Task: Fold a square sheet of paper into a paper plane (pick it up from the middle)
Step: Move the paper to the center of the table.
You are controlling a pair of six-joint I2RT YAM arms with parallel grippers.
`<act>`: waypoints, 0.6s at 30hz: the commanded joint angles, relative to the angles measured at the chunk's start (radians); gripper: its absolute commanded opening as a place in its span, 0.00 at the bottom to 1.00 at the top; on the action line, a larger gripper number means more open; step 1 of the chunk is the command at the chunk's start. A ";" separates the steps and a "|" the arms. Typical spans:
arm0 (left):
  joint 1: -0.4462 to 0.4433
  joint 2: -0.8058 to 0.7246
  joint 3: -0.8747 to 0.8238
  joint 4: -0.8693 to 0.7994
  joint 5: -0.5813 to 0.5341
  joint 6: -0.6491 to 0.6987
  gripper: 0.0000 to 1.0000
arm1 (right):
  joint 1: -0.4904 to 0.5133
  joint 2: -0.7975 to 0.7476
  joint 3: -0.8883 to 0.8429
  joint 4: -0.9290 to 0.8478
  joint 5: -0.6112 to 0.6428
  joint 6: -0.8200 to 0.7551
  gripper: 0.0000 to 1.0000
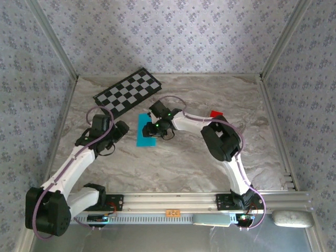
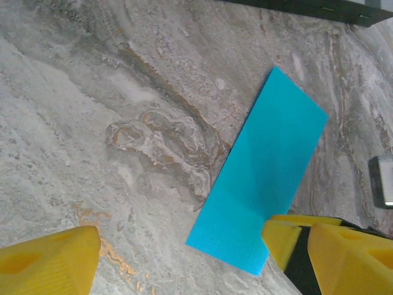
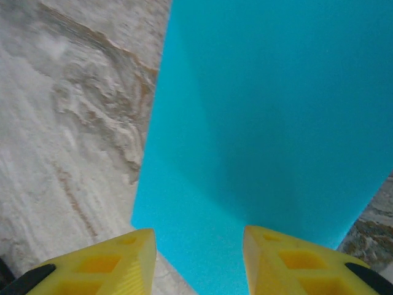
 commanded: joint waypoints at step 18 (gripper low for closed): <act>-0.021 0.166 0.022 0.142 0.232 0.033 0.99 | -0.169 -0.265 -0.408 -0.085 -0.130 -0.284 0.42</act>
